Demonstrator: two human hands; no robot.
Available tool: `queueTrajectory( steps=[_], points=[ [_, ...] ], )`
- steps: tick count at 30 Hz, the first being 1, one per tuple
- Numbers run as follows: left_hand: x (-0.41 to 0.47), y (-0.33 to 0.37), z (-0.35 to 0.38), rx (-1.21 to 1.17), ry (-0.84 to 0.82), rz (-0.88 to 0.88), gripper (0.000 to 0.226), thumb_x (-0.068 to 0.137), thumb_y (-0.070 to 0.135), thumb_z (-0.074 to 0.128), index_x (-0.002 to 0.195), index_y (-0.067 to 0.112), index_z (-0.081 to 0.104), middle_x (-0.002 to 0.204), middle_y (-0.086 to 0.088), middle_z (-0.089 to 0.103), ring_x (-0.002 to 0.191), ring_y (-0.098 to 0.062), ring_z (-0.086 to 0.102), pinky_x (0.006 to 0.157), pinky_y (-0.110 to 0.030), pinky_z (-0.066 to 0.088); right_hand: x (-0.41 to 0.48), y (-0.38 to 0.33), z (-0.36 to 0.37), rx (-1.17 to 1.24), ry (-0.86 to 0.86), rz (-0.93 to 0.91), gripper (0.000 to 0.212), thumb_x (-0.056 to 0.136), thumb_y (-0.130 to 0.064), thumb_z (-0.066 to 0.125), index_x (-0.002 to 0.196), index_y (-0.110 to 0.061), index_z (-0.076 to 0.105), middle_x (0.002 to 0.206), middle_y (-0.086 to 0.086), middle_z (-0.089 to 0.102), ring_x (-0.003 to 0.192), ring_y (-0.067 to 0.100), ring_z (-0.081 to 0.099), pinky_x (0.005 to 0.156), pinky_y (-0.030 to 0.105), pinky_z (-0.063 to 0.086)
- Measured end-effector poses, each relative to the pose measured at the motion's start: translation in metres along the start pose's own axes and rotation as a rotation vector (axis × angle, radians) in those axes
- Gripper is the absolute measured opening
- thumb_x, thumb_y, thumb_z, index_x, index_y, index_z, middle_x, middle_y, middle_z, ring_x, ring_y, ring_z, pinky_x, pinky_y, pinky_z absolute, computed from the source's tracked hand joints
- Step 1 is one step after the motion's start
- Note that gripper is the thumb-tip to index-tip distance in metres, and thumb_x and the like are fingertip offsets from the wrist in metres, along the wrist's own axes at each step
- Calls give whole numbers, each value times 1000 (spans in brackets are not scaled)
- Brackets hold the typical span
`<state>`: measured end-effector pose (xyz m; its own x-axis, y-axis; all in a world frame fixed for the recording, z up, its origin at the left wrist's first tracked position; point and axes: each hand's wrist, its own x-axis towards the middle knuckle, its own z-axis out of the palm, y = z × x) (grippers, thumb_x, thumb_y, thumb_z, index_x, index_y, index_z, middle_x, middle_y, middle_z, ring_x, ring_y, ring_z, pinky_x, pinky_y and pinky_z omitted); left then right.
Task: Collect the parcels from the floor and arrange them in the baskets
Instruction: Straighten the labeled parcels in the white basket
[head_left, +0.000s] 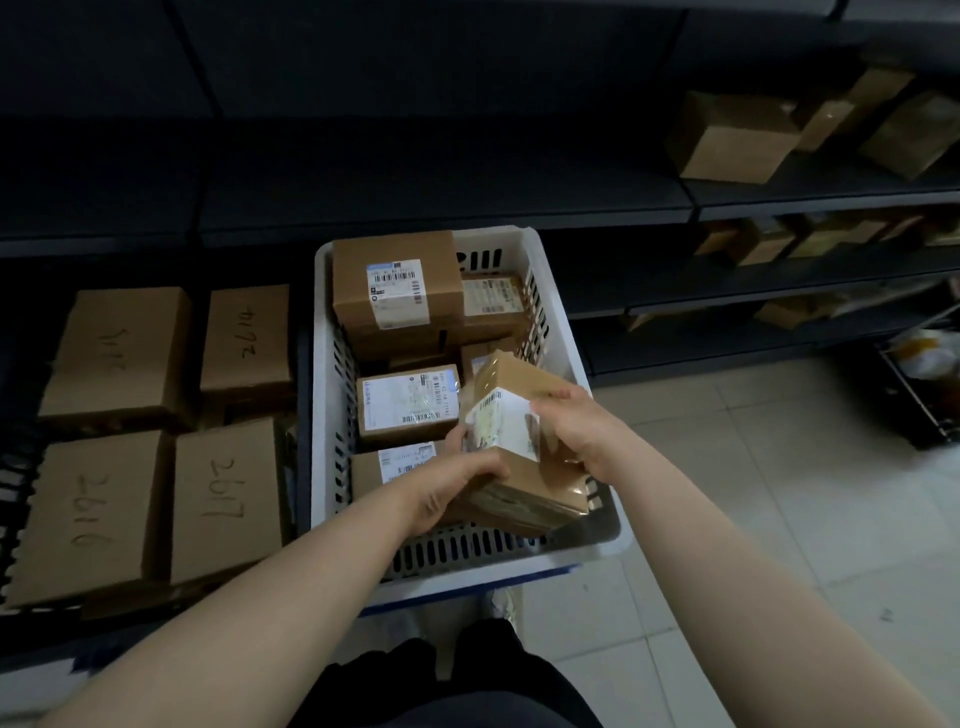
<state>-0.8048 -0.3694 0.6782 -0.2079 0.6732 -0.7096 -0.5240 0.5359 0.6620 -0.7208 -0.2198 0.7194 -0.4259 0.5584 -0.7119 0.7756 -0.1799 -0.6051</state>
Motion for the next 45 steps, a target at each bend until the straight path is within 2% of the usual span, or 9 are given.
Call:
queueTrajectory(
  steps=[3, 6, 11, 14, 18, 24, 32, 39, 45],
  points=[
    [3, 2, -4, 24, -17, -17, 55, 77, 24, 64, 130, 26, 50, 90, -3, 59, 72, -13, 51, 57, -24, 41, 5, 5, 2, -127, 17, -1, 43, 99, -39, 41, 141, -28, 38, 108, 1, 55, 92, 20, 53, 88, 37, 45],
    [8, -3, -1, -57, -36, -47, 26, 82, 19, 57, 108, 18, 59, 78, -2, 59, 65, -13, 48, 60, -25, 36, 9, 9, 1, -234, 60, -27, 46, 100, -35, 40, 145, -28, 34, 134, 5, 49, 100, 22, 50, 83, 34, 41],
    [16, -13, 5, -46, -29, -88, 30, 79, 22, 57, 109, 15, 58, 84, -5, 55, 69, -14, 49, 65, -28, 38, 16, 12, 4, -342, 70, -17, 51, 98, -31, 41, 148, -31, 30, 148, 8, 36, 80, 18, 48, 69, 30, 37],
    [18, -13, 2, 16, 5, -87, 39, 71, 28, 57, 108, 19, 62, 87, -3, 59, 77, -16, 50, 75, -34, 34, 19, 17, 13, -395, 63, 19, 56, 97, -29, 42, 150, -27, 23, 149, 11, 34, 106, 29, 51, 80, 33, 38],
    [17, -10, -5, 37, 67, -93, 24, 82, 24, 55, 103, 18, 64, 85, -2, 58, 74, -14, 46, 66, -30, 32, 22, 21, 20, -371, 30, 72, 80, 90, -40, 53, 153, -21, 8, 155, 14, 25, 130, 34, 41, 95, 38, 38],
    [19, -25, -15, -98, 57, -87, 16, 76, 32, 61, 85, 21, 68, 81, -1, 61, 79, -20, 44, 77, -35, 33, 22, 23, 19, -196, 59, 111, 119, 72, -51, 76, 154, -27, -5, 156, 13, 20, 136, 36, 33, 110, 49, 34],
    [24, -23, -15, -263, 107, -128, 20, 88, 19, 50, 103, 13, 62, 50, 5, 54, 57, -13, 51, 68, -31, 46, 20, 23, 29, -268, 72, 117, 143, 56, -59, 86, 153, -27, -14, 157, 17, 11, 143, 36, 20, 114, 50, 28],
    [23, -21, -6, -240, 147, -135, 15, 87, 18, 49, 88, 21, 64, 72, -2, 57, 68, -15, 49, 63, -29, 34, 21, 16, 32, -484, 99, 76, 146, 55, -62, 85, 151, -29, -20, 153, 20, 12, 143, 36, 13, 115, 47, 22],
    [26, -17, -9, -364, 236, -165, 22, 91, 15, 41, 104, 18, 59, 95, -11, 62, 76, -19, 51, 67, -30, 35, 15, 27, 48, -678, 184, 45, 148, 50, -71, 79, 146, -36, -27, 148, 18, 16, 137, 36, 20, 109, 47, 27]
  ],
)
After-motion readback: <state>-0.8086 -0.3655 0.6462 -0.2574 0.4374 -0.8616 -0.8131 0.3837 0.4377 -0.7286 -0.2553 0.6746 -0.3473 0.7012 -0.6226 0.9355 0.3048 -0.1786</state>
